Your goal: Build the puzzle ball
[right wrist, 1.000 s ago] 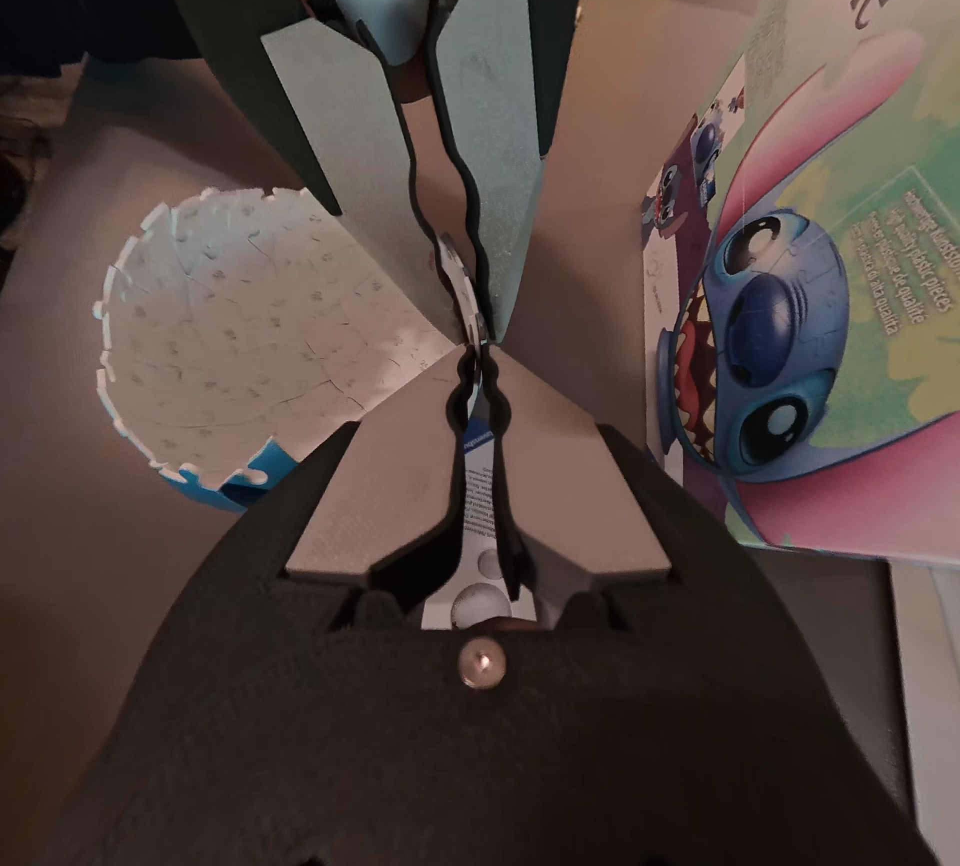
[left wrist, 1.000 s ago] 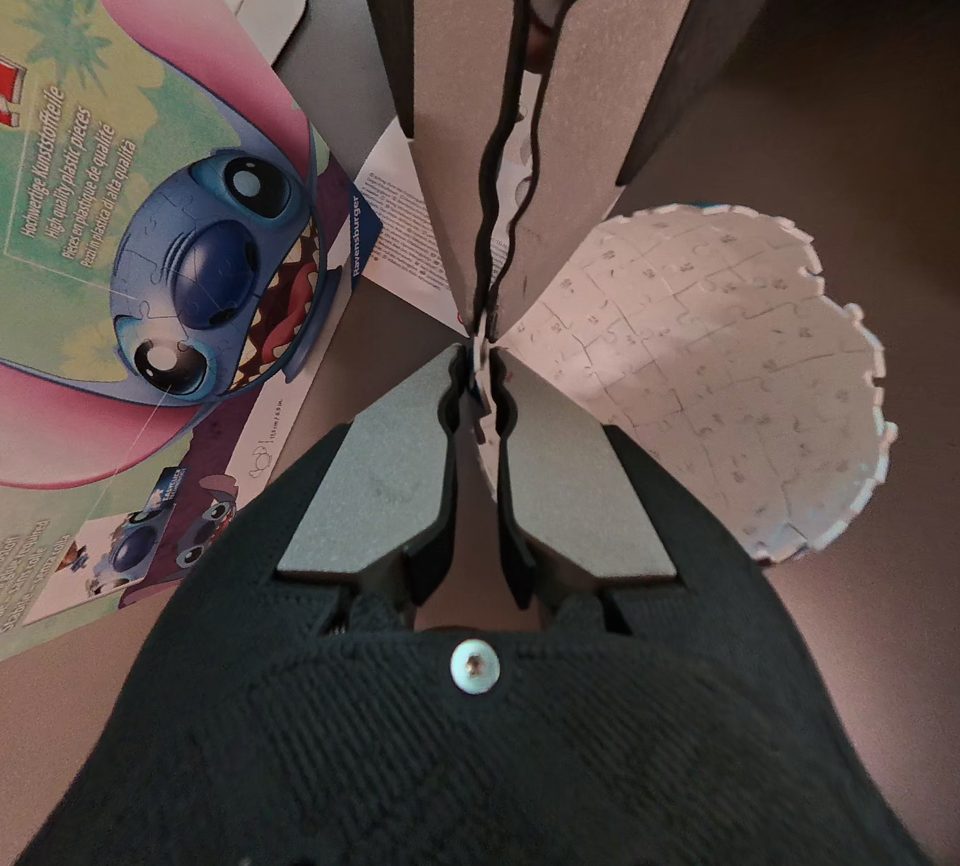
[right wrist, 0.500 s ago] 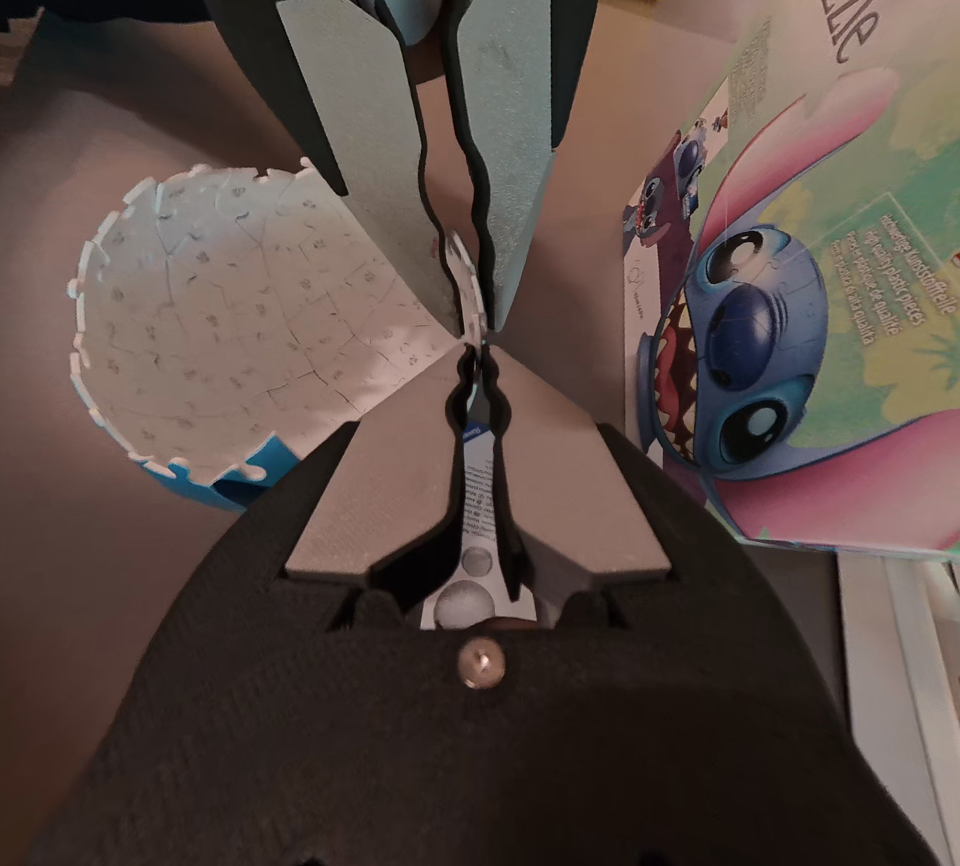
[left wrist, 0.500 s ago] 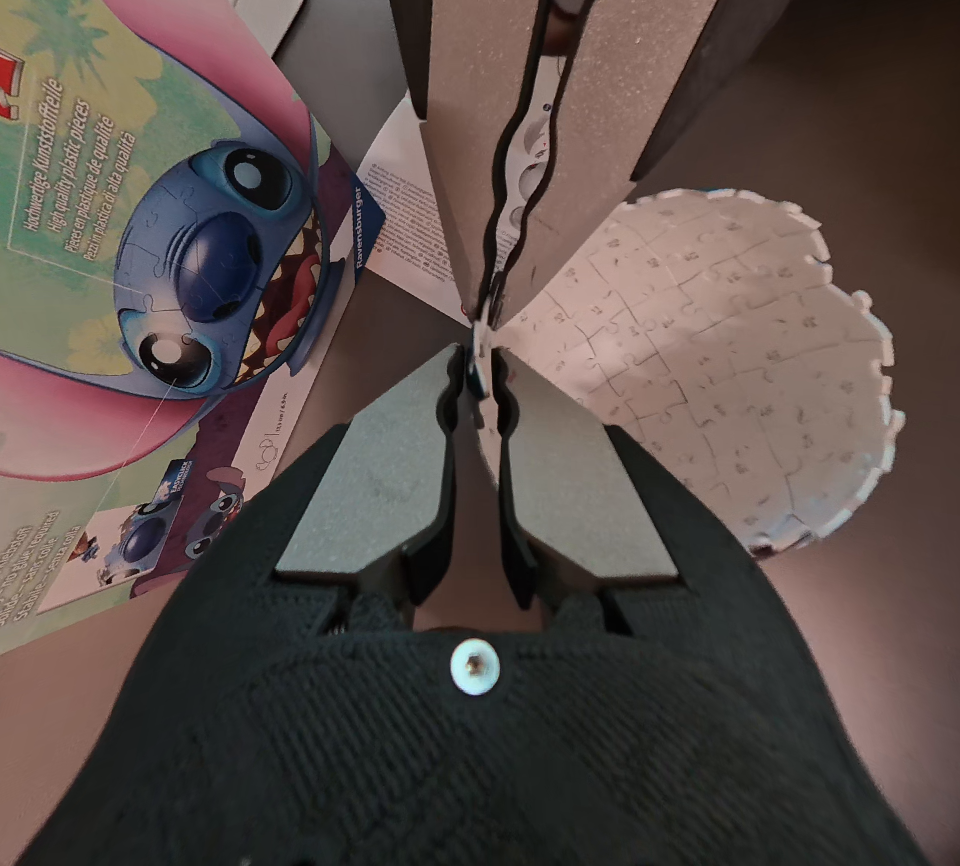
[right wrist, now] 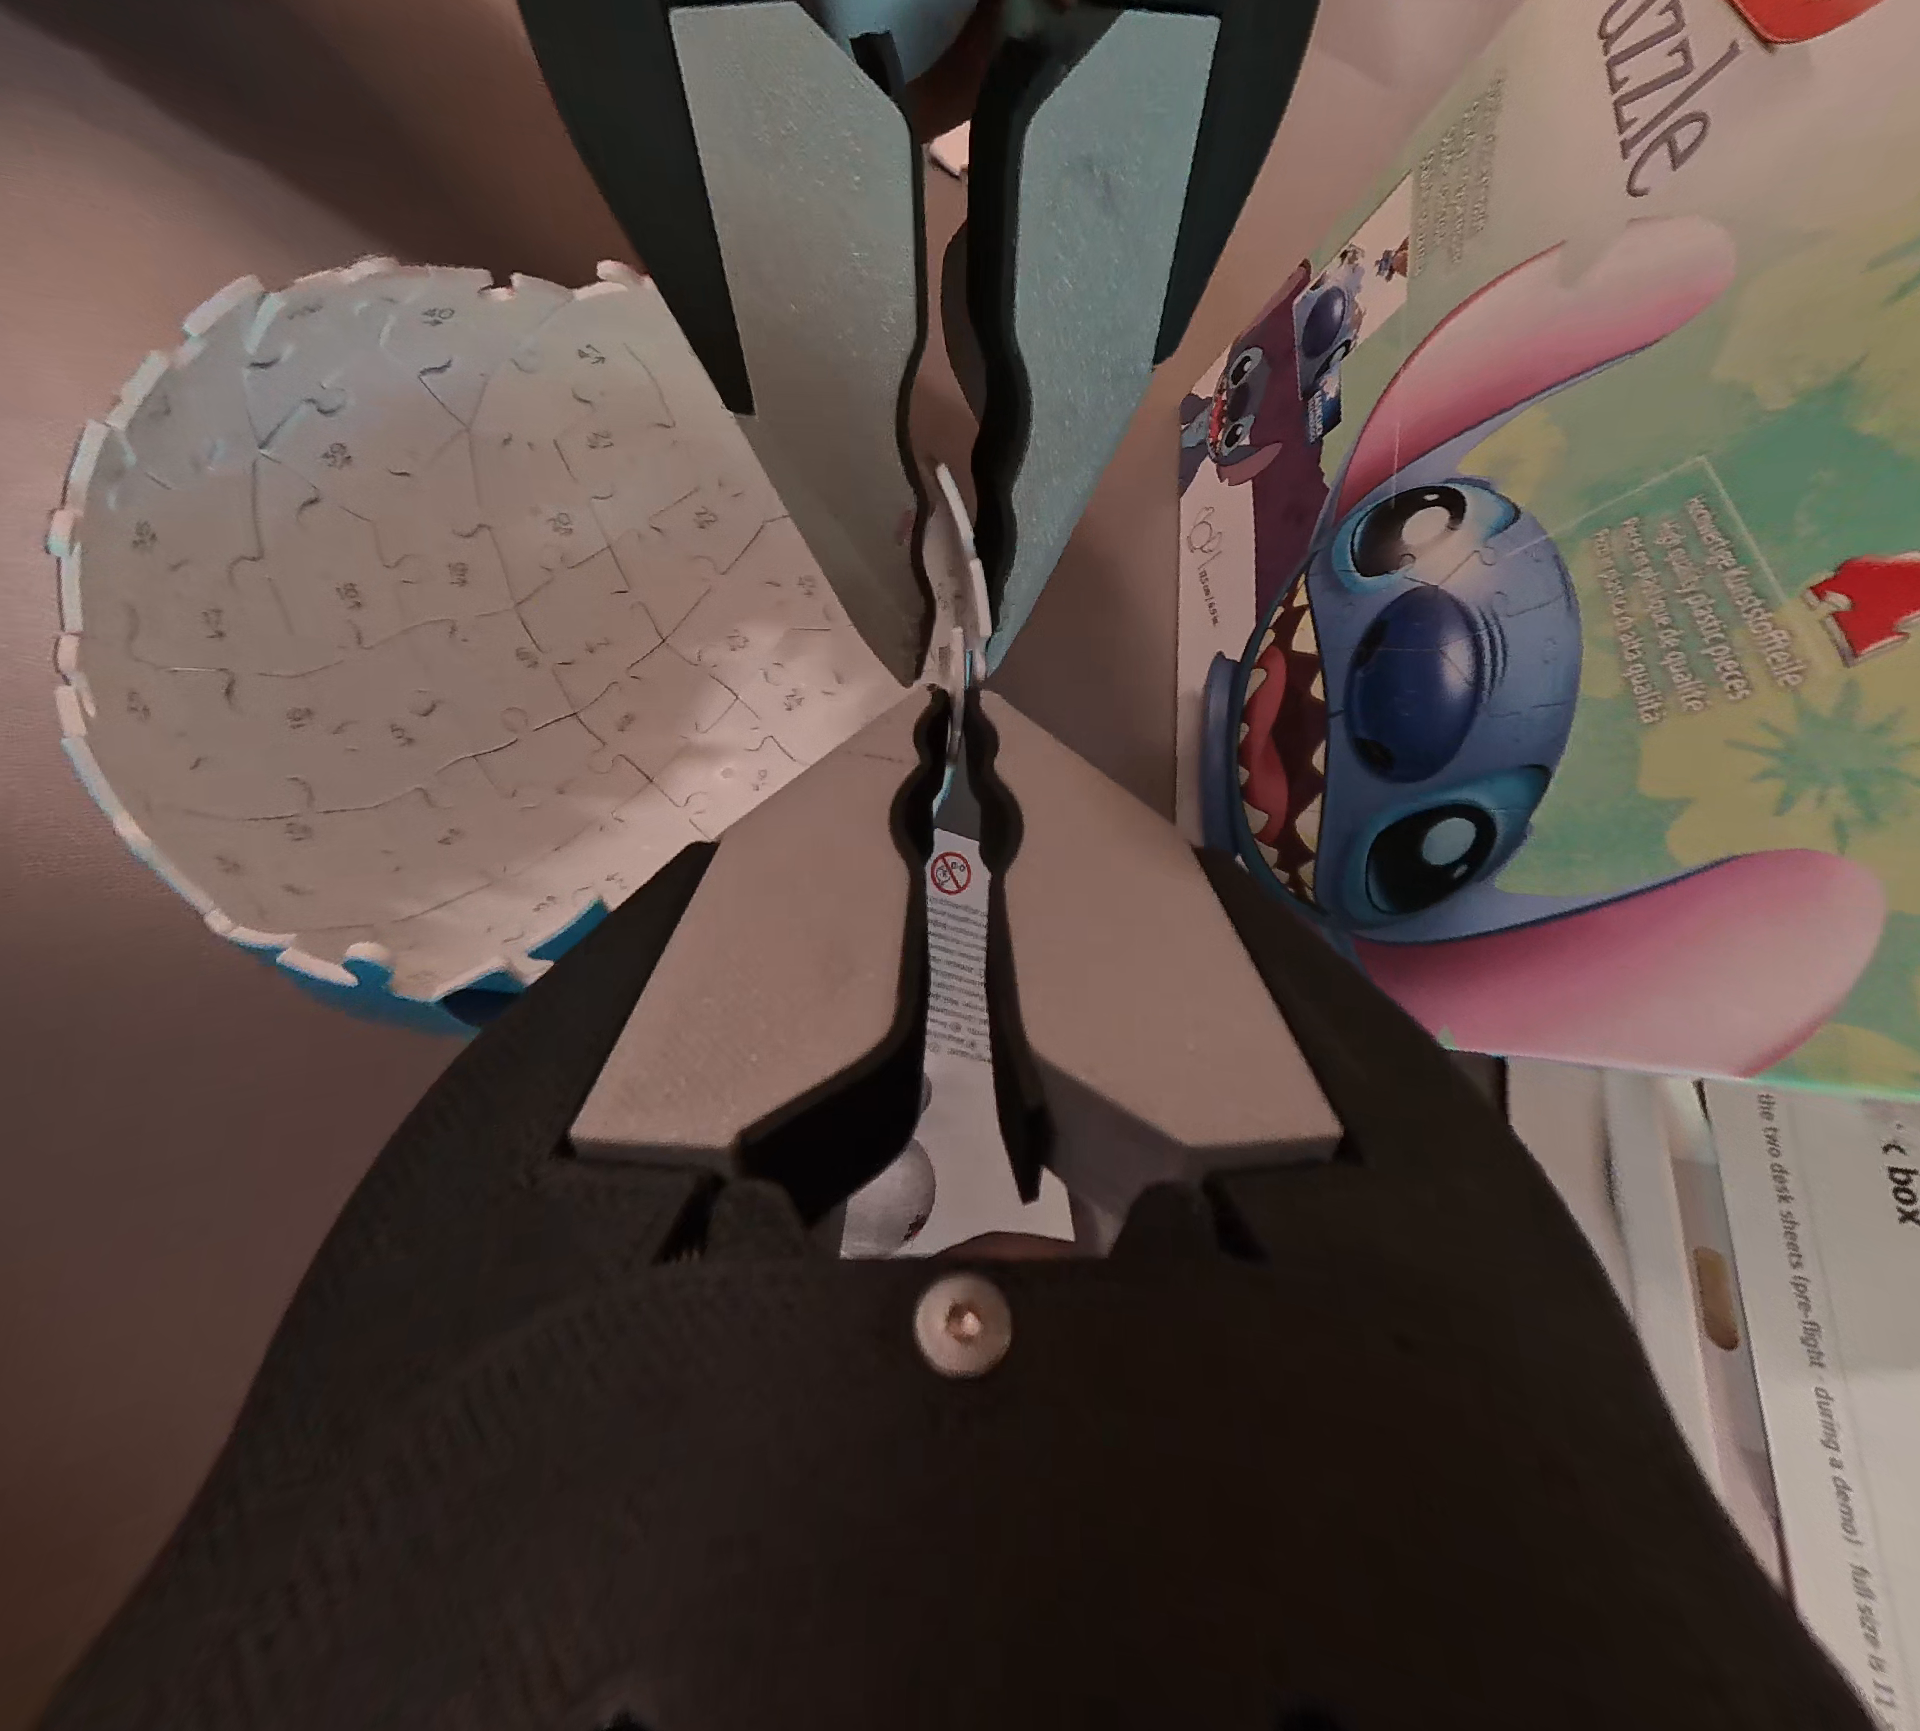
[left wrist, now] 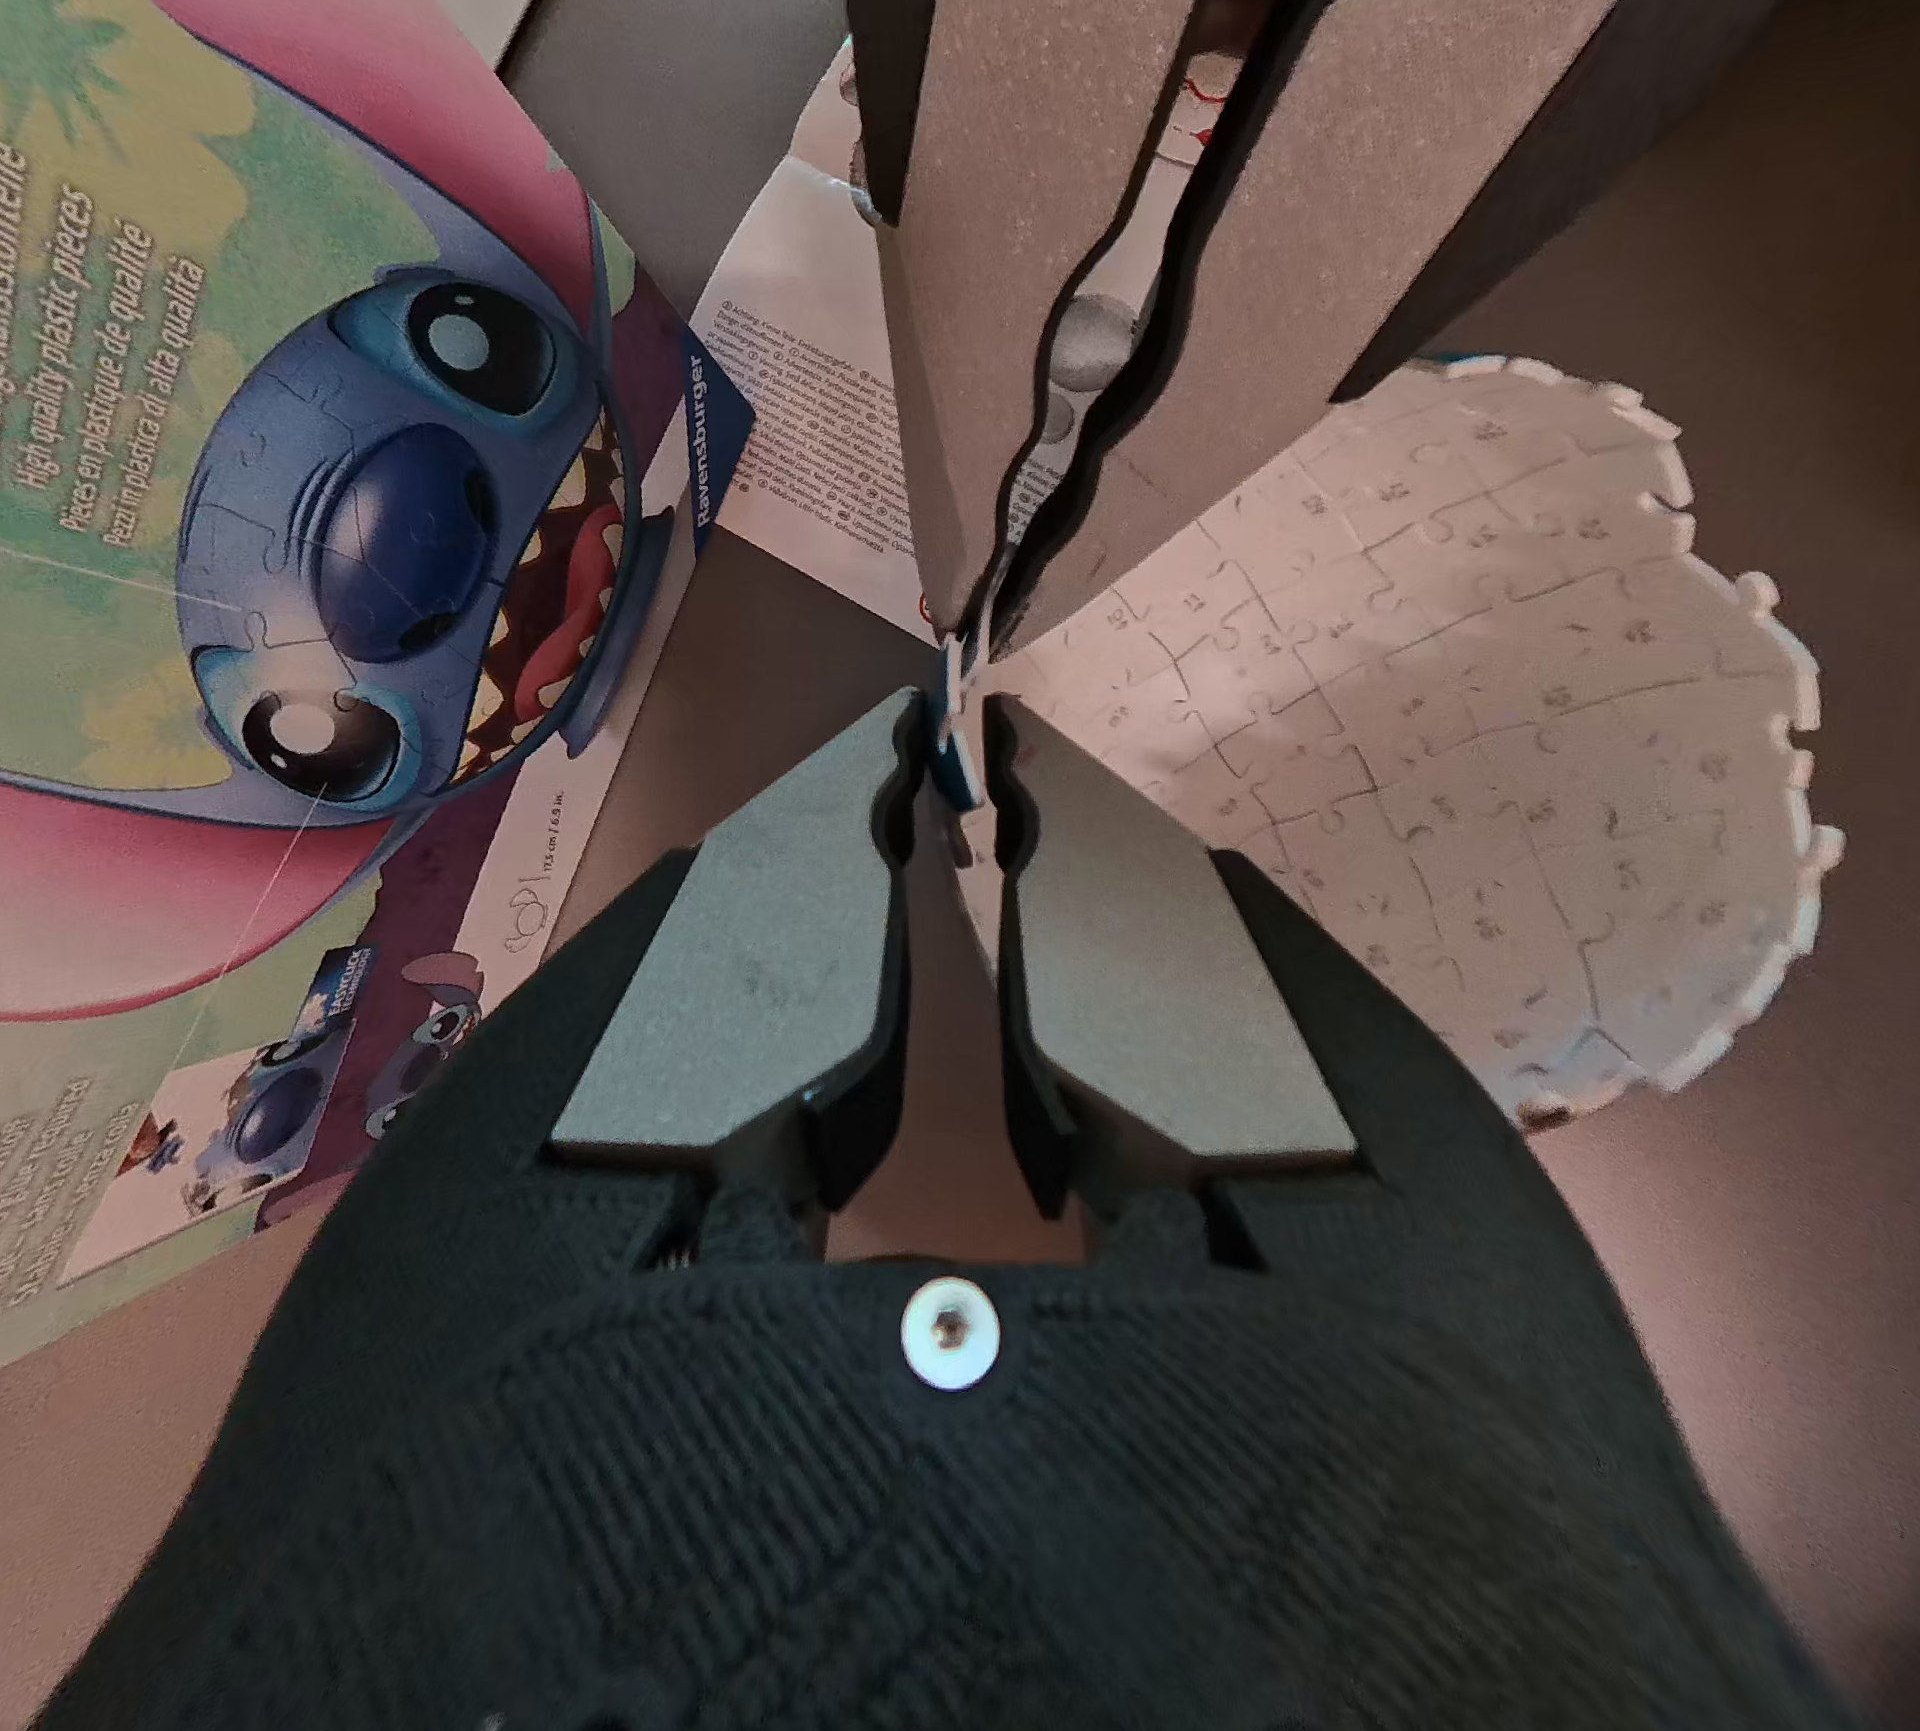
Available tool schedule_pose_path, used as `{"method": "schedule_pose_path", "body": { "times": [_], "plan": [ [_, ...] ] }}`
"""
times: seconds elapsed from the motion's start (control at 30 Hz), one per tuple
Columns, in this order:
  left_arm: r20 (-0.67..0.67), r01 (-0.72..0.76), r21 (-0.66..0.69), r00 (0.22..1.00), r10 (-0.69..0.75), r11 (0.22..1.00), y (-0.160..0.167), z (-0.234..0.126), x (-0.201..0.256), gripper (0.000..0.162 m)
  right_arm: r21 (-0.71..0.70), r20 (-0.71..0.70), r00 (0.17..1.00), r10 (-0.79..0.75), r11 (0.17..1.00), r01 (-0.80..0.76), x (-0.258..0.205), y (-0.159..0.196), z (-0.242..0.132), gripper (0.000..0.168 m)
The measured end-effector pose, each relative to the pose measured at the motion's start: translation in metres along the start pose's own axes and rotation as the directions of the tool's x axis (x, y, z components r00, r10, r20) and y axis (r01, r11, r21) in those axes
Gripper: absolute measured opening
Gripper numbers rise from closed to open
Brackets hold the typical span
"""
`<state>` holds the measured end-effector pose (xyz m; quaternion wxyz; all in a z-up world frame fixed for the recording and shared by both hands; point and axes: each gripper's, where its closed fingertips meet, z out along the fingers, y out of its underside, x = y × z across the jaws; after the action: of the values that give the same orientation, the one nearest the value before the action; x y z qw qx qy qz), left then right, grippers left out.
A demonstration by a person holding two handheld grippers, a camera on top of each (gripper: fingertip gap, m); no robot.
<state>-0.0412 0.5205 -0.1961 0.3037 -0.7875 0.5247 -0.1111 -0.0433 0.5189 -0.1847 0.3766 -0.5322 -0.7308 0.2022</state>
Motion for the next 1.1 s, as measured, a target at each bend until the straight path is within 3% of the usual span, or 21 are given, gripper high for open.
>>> {"method": "schedule_pose_path", "body": {
  "times": [0.3,0.47,1.1],
  "plan": [
    [-0.019,0.016,0.024,1.000,-0.015,1.000,-0.0039,0.0010,0.0008,0.013,0.019,-0.016,1.000,0.000,1.000,0.001,0.0034,0.0014,-0.0005,0.000],
    [-0.004,0.001,0.035,1.000,-0.001,0.999,-0.0047,0.0014,-0.0011,0.006,0.033,-0.004,1.000,0.012,0.999,-0.012,0.0026,0.0017,-0.0018,0.000],
    [-0.016,0.001,0.015,1.000,-0.001,1.000,-0.0025,-0.0009,0.0029,0.007,0.059,0.056,0.997,0.052,0.997,-0.056,-0.0005,0.0009,-0.0033,0.000]
  ]
}}
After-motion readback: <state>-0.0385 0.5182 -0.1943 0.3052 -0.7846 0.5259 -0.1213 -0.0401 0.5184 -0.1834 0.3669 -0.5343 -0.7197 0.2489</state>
